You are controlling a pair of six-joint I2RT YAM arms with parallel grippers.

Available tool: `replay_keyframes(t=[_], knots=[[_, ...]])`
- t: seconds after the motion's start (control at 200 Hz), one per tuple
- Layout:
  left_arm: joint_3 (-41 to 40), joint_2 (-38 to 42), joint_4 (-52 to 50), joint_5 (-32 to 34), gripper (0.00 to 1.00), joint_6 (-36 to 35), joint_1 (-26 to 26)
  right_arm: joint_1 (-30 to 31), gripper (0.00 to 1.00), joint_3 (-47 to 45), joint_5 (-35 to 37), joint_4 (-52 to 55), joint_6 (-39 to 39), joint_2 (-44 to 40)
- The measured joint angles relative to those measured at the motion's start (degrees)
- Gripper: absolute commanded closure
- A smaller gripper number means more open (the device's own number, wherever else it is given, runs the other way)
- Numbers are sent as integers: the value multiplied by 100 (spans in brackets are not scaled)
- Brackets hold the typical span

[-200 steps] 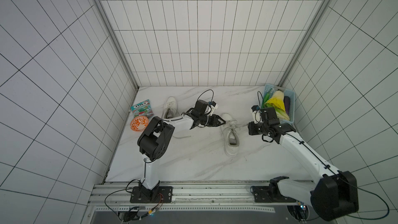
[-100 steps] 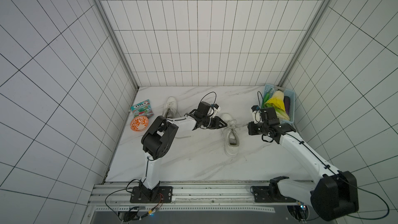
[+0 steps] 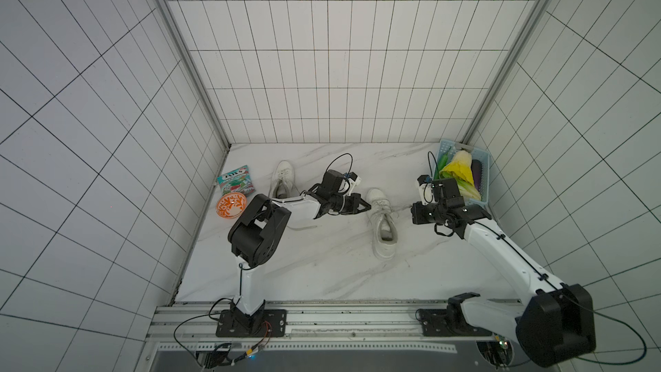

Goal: Tie the shoes
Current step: Tie the shoelace on the shoe.

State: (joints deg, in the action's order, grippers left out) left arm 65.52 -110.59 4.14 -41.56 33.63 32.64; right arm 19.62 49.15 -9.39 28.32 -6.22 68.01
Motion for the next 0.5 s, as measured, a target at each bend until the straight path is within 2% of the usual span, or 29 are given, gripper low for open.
replay_keyframes(t=[0.225, 0.5], knots=[[-398, 619, 144, 203, 100, -138, -313, 0, 100, 4, 398, 31, 11, 181], [-608, 660, 164, 278, 100, -179, -354, 2, 100, 4, 1123, 184, 144, 448]])
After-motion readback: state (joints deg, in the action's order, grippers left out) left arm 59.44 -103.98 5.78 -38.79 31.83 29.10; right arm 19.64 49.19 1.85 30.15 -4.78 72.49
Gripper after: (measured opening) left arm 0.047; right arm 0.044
